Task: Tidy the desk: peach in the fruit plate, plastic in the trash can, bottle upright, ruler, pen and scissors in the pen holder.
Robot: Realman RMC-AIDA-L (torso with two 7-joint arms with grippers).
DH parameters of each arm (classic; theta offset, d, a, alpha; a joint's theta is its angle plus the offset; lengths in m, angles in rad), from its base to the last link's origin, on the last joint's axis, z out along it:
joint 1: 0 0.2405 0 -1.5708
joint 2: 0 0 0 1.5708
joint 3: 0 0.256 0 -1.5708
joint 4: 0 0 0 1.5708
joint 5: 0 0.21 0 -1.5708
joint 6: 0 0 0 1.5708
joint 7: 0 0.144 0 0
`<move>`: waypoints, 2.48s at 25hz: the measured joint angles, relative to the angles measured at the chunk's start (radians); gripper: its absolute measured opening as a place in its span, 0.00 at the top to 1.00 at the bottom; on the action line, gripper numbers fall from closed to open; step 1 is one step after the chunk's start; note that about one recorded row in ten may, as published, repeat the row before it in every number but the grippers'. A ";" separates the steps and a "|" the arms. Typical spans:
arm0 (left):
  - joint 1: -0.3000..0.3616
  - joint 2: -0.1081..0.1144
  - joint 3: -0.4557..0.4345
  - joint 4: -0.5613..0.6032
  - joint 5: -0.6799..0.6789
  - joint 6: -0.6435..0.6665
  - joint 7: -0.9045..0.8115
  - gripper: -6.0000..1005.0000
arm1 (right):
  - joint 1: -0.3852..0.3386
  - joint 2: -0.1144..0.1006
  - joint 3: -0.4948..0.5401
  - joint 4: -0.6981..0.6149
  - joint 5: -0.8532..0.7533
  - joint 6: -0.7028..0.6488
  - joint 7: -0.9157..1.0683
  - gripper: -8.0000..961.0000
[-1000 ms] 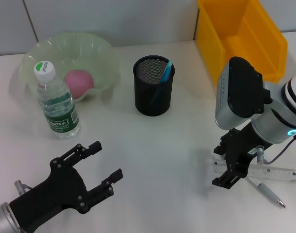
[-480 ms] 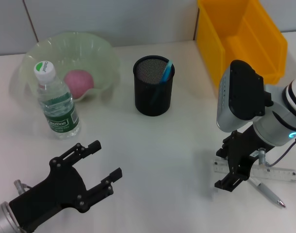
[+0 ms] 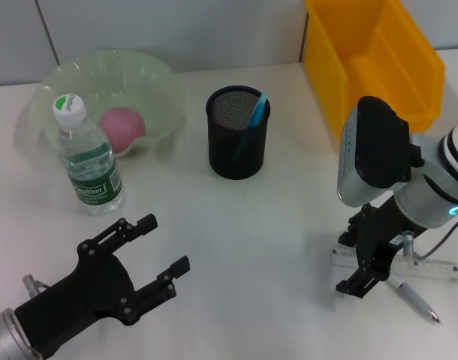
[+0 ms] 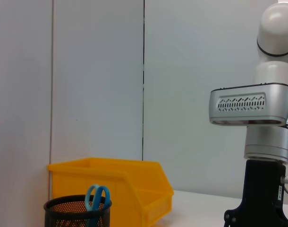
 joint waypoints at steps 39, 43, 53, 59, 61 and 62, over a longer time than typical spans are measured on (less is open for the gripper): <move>-0.009 -0.003 0.000 0.001 0.001 0.005 0.001 0.26 | 0.028 0.000 0.013 0.005 -0.026 0.003 0.044 0.60; -0.009 -0.001 0.000 -0.001 -0.002 0.017 0.001 0.26 | 0.016 0.000 0.053 -0.074 -0.016 -0.015 0.054 0.60; -0.005 0.000 -0.015 -0.001 0.003 0.031 0.001 0.26 | -0.028 0.001 0.174 -0.325 0.098 -0.018 0.055 0.60; -0.008 -0.001 -0.014 -0.001 0.004 0.035 0.001 0.26 | -0.045 0.001 0.238 -0.431 0.195 0.053 0.042 0.59; -0.009 -0.002 -0.014 0.001 0.004 0.036 0.001 0.26 | -0.057 0.002 0.239 -0.447 0.225 0.112 0.027 0.59; -0.009 -0.002 -0.014 0.001 0.004 0.037 0.001 0.26 | -0.063 0.002 0.240 -0.450 0.245 0.138 0.018 0.59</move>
